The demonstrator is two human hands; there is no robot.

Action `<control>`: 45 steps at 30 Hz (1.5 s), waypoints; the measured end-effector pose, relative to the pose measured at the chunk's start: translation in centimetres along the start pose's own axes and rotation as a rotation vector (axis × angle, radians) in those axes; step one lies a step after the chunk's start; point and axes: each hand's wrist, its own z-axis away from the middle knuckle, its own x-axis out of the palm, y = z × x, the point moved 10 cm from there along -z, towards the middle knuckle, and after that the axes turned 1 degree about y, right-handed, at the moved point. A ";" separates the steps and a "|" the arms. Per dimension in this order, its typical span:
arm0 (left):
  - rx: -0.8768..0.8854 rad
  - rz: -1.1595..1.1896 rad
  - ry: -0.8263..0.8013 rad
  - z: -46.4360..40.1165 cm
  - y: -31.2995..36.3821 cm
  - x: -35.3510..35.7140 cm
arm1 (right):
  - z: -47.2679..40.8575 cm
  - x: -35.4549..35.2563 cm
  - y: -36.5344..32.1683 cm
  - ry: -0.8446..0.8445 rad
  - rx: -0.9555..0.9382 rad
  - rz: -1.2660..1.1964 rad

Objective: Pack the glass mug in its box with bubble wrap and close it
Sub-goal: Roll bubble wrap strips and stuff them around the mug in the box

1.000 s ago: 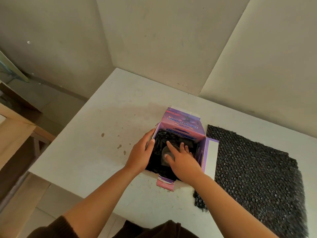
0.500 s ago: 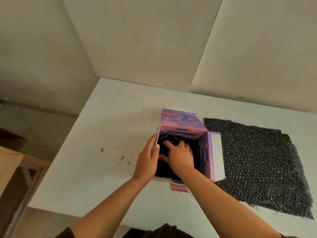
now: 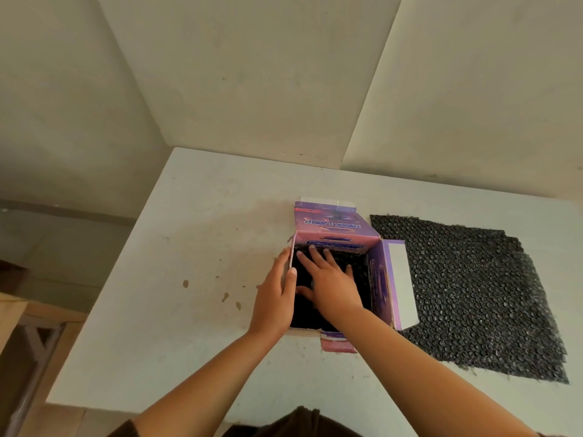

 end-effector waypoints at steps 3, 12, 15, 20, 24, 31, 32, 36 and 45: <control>0.001 0.005 -0.005 0.0 0.0 0.0 | -0.5 0.9 0.2 -0.060 -0.020 0.066; -0.001 -0.025 0.028 0.0 0.0 0.0 | -0.6 1.3 0.3 -0.047 -0.026 0.104; 0.005 -0.048 0.011 0.0 0.2 0.1 | -0.5 1.0 0.2 -0.072 -0.048 0.080; 0.164 -0.275 0.213 -0.5 4.0 -2.2 | 1.2 -5.1 1.2 0.192 -0.147 -0.162; 0.368 -0.336 0.239 -0.4 10.9 1.0 | 4.9 -11.5 6.7 0.492 -0.163 -0.311; 0.655 -0.375 -0.161 4.3 17.3 20.3 | 13.6 -12.1 25.2 0.621 0.086 -0.353; 0.664 -0.379 -0.230 5.2 17.0 23.2 | 14.6 -11.1 27.8 0.596 0.125 -0.348; 0.620 -0.506 -0.415 7.5 13.2 32.8 | 17.2 -6.0 35.0 0.431 0.130 -0.264; 0.373 -0.894 -0.542 9.1 3.5 38.1 | 19.2 3.4 39.3 0.020 -0.030 0.066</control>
